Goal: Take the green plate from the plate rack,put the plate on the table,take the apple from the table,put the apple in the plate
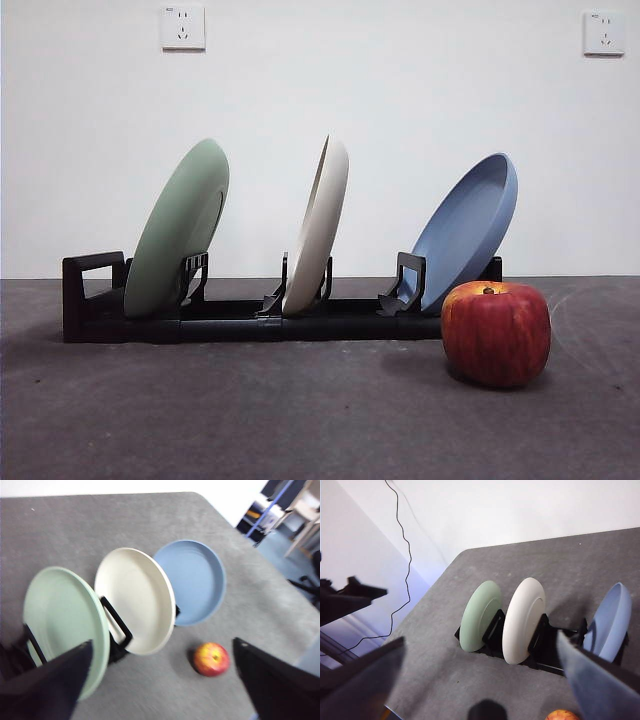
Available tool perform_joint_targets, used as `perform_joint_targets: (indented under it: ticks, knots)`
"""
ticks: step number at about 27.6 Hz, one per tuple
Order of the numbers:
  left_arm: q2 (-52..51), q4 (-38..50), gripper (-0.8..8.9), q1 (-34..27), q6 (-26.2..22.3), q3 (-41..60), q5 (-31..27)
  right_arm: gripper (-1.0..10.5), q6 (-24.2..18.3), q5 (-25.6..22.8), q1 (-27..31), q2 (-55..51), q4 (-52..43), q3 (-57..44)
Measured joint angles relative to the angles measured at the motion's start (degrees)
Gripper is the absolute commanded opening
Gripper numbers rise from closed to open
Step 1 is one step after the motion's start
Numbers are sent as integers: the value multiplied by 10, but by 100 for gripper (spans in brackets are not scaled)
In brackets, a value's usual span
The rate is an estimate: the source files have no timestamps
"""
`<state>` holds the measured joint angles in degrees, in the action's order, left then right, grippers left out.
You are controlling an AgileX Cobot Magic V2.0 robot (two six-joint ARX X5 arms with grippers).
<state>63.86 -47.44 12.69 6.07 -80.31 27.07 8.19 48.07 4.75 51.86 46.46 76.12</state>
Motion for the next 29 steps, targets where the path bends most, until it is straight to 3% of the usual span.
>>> perform_joint_targets:
  ticks: [7, 12, 20, 29]
  knots:
    - [90, 42, 516, 85, 10, -28, -134, 598, -3, -28, -31, 2, 2, 1]
    - [182, 44, 512, 111, 10, -83, -188, 597, -3, -38, -49, 4, 2, 1]
    - [313, 23, 512, 105, -1, -203, -209, 595, -3, -42, -55, 9, 3, 1]
    - [383, -85, 511, 48, -9, -205, -209, 595, -3, -42, -55, 9, 3, 1]
